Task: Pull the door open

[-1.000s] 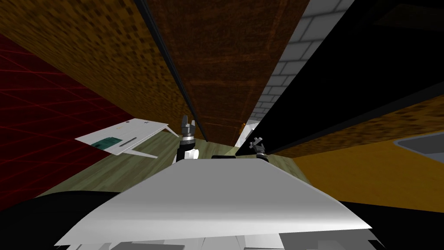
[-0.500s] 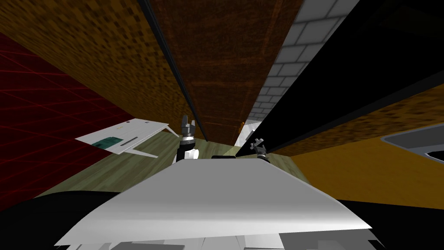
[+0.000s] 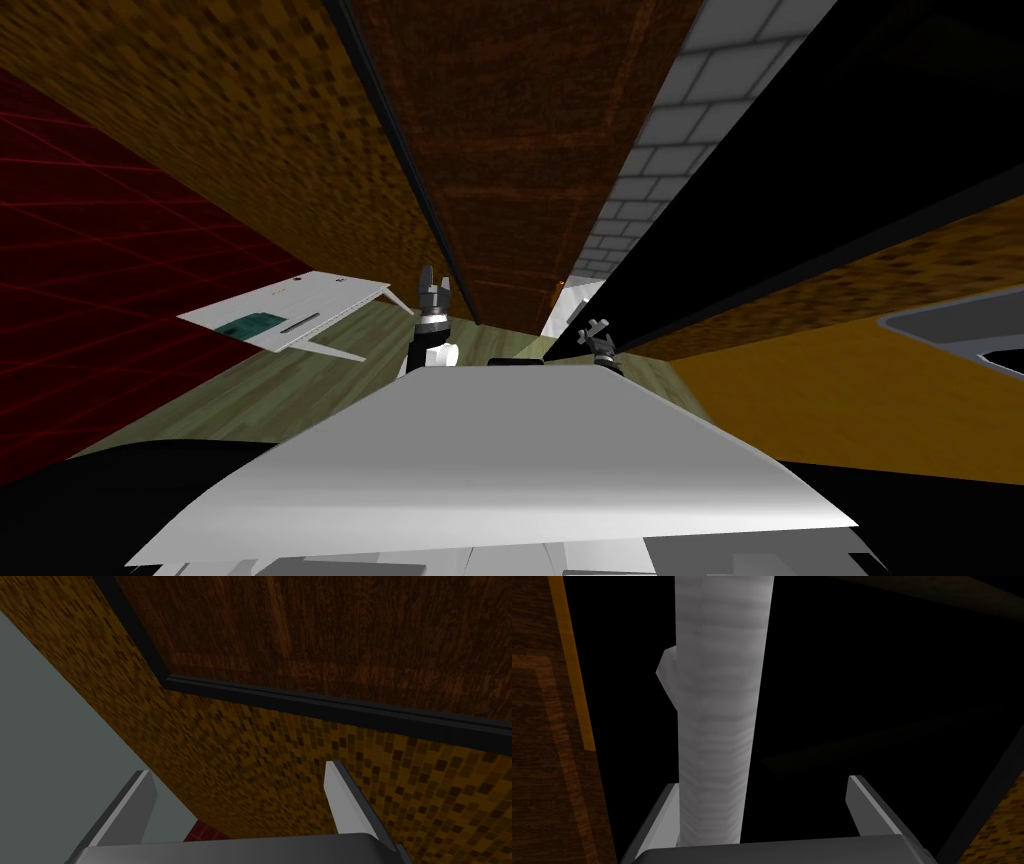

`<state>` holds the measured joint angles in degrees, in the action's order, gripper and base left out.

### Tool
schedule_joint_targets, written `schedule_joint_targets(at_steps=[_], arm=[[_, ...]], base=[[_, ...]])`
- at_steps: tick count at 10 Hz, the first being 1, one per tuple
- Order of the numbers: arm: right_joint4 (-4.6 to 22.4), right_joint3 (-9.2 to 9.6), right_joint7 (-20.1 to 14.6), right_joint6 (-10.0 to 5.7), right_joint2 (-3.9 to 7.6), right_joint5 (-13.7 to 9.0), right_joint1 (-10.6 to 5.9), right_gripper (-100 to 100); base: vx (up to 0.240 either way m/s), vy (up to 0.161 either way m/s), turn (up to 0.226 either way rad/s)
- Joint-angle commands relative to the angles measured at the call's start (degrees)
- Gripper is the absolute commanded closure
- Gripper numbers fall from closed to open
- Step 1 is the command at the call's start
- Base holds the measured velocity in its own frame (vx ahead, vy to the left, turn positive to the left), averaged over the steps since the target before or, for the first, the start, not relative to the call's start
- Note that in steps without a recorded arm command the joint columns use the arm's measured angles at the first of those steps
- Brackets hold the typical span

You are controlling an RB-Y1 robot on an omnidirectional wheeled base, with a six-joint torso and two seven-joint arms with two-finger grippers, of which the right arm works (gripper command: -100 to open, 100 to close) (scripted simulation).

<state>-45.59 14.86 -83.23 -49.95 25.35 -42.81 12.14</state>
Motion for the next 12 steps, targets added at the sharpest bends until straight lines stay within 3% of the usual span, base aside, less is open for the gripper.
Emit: schedule_joint_targets(at_steps=[1, 12], arm=[[1.64, -1.61, 0.16, 0.60, 1.54, -0.80, 0.91, 100], [2.17, -2.23, 0.22, 0.59, 1.77, -0.98, 1.46, 100]], base=[[-0.029, 0.009, -0.007], [-0.027, -0.003, 0.000]])
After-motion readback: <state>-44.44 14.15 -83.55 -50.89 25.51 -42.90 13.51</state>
